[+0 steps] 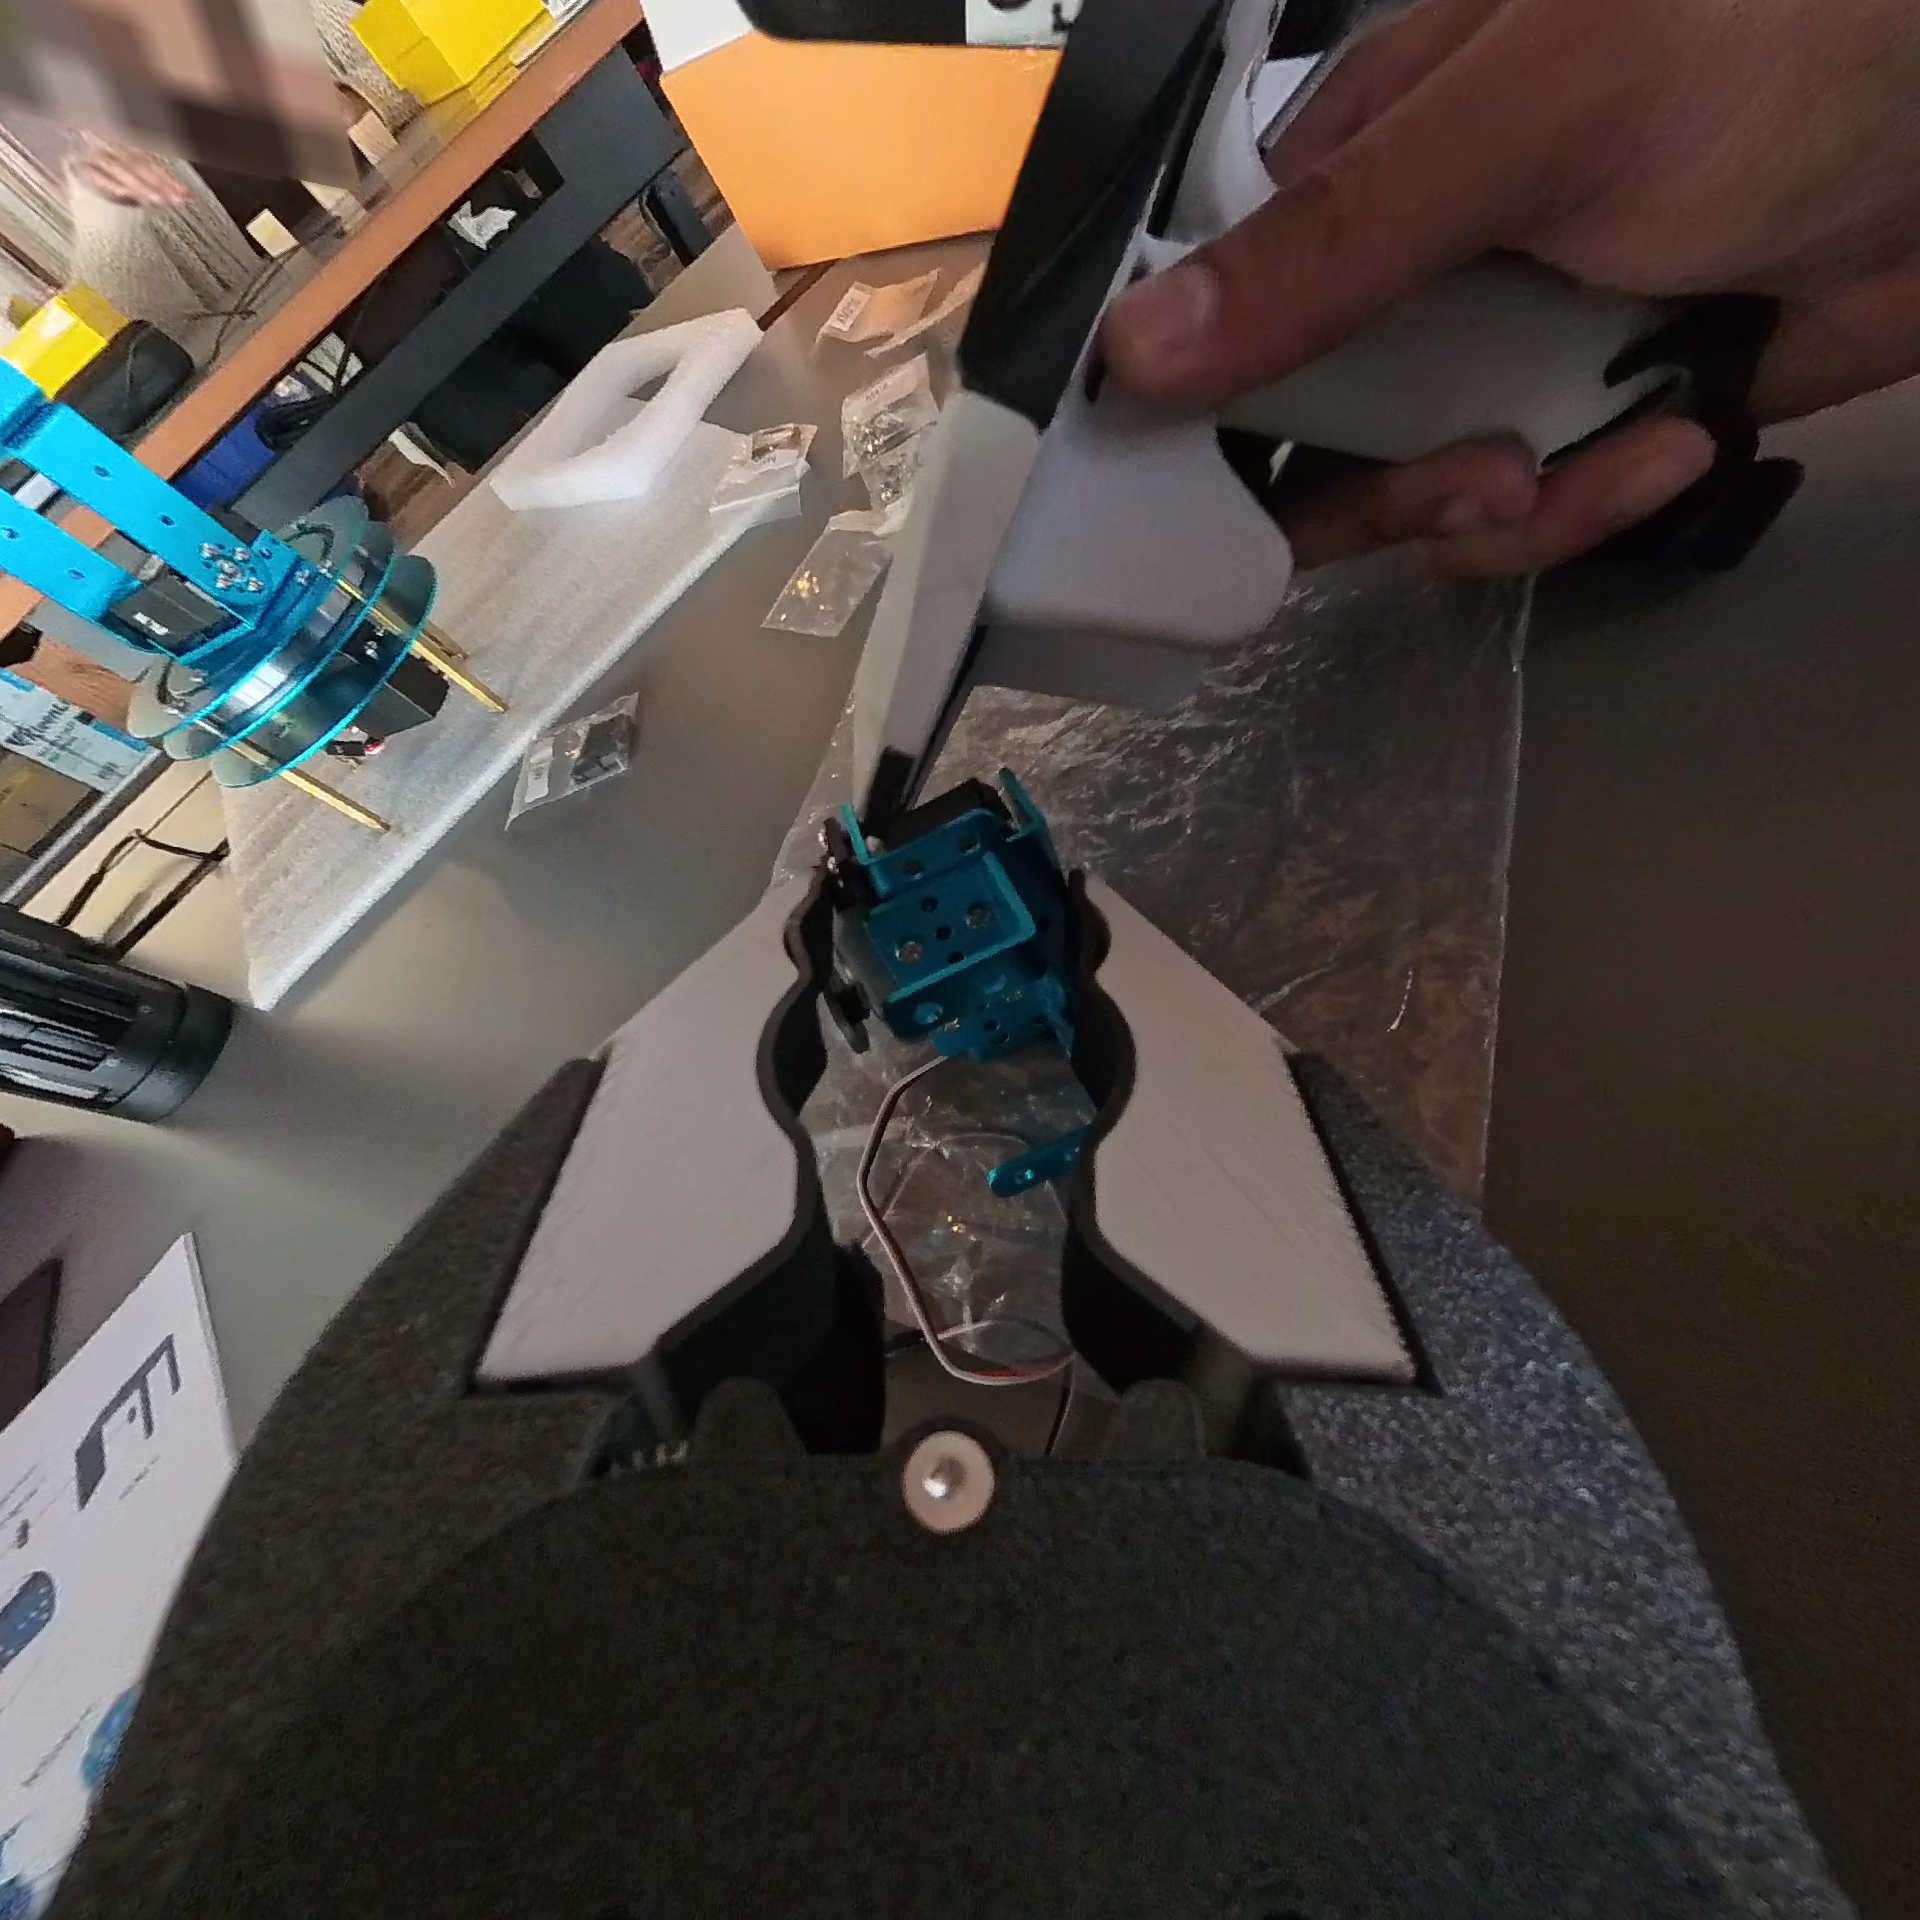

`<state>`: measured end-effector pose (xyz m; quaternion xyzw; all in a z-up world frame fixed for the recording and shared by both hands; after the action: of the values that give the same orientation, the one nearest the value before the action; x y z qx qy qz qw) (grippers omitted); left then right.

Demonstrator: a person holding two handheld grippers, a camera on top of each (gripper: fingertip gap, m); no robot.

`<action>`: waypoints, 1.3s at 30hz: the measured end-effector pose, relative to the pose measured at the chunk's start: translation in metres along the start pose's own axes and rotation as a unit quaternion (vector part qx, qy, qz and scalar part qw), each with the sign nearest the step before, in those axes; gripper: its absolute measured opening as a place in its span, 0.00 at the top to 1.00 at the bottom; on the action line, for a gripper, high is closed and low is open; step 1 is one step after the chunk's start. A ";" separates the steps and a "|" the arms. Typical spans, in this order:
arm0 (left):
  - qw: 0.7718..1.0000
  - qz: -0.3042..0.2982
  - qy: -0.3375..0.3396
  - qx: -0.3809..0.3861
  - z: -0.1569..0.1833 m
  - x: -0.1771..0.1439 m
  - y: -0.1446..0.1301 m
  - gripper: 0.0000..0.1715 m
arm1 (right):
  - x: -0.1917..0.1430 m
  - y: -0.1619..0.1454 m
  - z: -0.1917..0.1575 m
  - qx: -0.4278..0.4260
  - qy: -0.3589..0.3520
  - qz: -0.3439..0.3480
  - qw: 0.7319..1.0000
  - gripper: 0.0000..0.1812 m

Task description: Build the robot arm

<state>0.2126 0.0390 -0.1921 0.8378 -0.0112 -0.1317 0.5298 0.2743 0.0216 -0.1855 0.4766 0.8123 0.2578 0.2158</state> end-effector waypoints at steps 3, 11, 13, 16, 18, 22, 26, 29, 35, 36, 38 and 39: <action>1.000 0.000 0.000 -0.002 0.000 0.000 0.000 0.74 | -0.001 0.000 -0.003 -0.007 0.010 -0.005 1.000 0.85; 1.000 0.001 -0.002 -0.005 0.000 0.000 0.000 0.74 | 0.002 0.000 -0.005 -0.096 -0.019 -0.007 0.995 0.87; 1.000 0.001 -0.005 -0.007 0.000 0.000 0.000 0.74 | 0.001 0.000 -0.004 -0.080 -0.011 -0.007 0.997 0.88; 1.000 0.003 -0.009 -0.008 0.001 0.000 0.001 0.74 | -0.001 0.000 -0.001 -0.069 -0.006 -0.007 0.998 0.92; 1.000 0.003 -0.008 -0.007 0.001 -0.001 0.001 0.74 | -0.001 0.000 -0.001 -0.076 -0.005 -0.008 0.997 0.92; 1.000 0.002 -0.006 -0.004 0.001 -0.001 0.000 0.74 | 0.001 -0.002 -0.003 -0.095 -0.019 -0.011 0.995 0.90; 1.000 0.002 -0.003 0.003 0.001 -0.001 0.001 0.74 | 0.001 -0.002 -0.003 -0.086 -0.021 -0.011 0.996 0.90; 1.000 0.002 -0.003 0.005 0.002 -0.001 0.000 0.74 | 0.001 -0.001 -0.001 -0.031 -0.009 -0.007 0.999 0.91; 1.000 0.002 -0.006 -0.004 0.001 -0.001 0.000 0.74 | -0.008 0.009 -0.005 -0.069 -0.016 0.012 0.997 0.84; 1.000 0.002 -0.006 -0.004 0.001 -0.001 0.000 0.74 | -0.009 0.009 -0.004 -0.088 -0.034 0.008 0.995 0.81; 1.000 0.002 -0.006 -0.003 0.001 -0.001 0.000 0.74 | -0.008 0.008 -0.002 -0.137 -0.064 0.001 0.988 0.81; 1.000 0.003 -0.006 -0.003 0.001 -0.001 0.000 0.74 | -0.007 0.008 -0.003 -0.152 -0.069 0.001 0.986 0.81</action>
<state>0.2116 0.0381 -0.1919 0.8351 -0.0162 -0.1357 0.5329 0.2815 0.0179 -0.1771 0.4559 0.7462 0.3454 0.3407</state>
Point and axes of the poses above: each gripper's, where its closed fingertips meet, x out along the fingers, y out of its top, z = x × y across the jaws, the point moved 4 cm from there along -x, back along the fingers, and after that the axes turned 15 degrees about z, right-handed, at the moved point
